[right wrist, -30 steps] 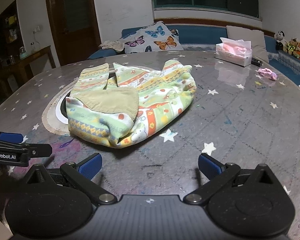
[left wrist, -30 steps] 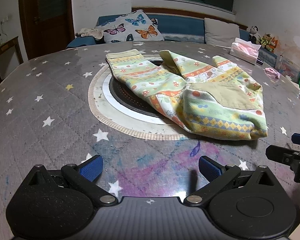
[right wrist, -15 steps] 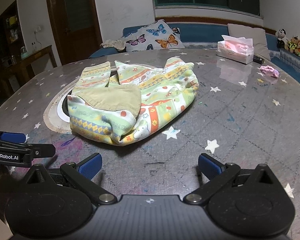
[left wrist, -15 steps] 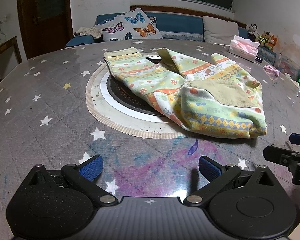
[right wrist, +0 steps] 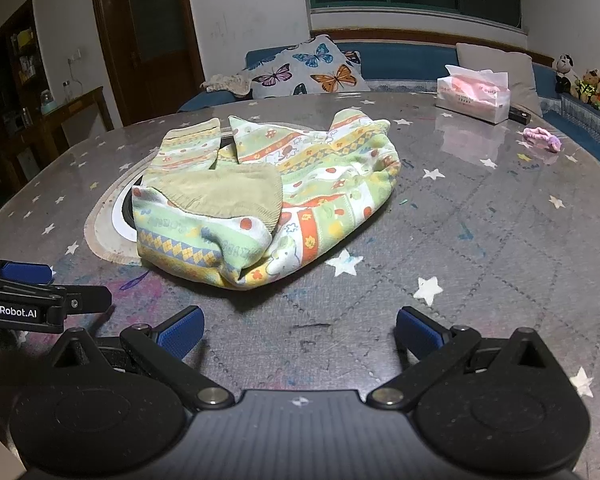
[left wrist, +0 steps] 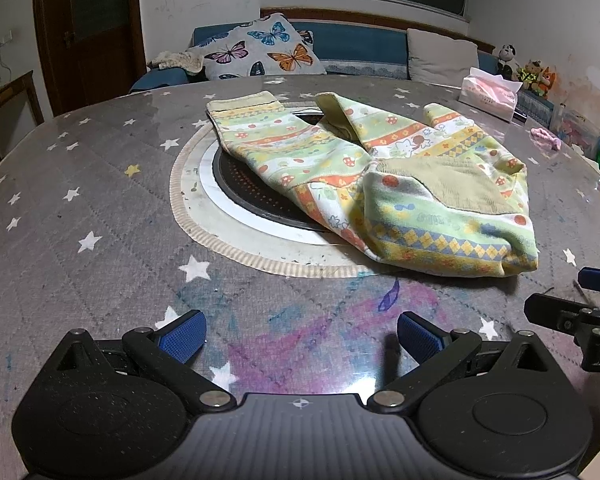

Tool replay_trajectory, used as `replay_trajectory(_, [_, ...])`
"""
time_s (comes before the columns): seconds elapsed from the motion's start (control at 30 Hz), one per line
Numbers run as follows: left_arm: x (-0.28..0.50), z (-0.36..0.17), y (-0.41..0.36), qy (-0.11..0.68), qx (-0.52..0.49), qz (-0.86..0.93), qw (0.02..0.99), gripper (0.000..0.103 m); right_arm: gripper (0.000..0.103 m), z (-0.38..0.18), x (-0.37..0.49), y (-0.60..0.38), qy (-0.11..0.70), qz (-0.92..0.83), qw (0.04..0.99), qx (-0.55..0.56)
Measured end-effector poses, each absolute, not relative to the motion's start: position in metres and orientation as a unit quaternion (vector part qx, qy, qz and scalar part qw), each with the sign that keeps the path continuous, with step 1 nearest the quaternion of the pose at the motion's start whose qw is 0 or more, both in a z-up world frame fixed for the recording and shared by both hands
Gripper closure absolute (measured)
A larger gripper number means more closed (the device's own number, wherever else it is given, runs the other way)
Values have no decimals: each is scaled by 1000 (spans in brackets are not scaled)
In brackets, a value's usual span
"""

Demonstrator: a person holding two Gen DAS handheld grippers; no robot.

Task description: Fold clothes

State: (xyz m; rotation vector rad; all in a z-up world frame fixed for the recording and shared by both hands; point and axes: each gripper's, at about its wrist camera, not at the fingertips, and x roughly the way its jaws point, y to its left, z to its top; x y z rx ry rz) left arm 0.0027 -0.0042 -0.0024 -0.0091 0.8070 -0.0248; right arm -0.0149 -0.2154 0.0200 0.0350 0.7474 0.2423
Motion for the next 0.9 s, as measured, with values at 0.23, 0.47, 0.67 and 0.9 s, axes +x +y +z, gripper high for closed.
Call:
replay_trajectory(0.23, [5,-3,-4,393,-4,-13,919,0,0,19,-13,-215,366,119,923,17])
replay_trajectory(0.47, [8,-4,-4,396,-4,-12,918,0,0,18,-11,-215,367,119,922,17])
replay_trajectory(0.67, [11,-5,-4,398,-4,-11,917,0,0,18,-8,-215,369,120,922,16])
replay_trajectory(0.9, [14,-4,-5,399,-2,-12,917,0,0,17,-4,-214,370,120,921,16])
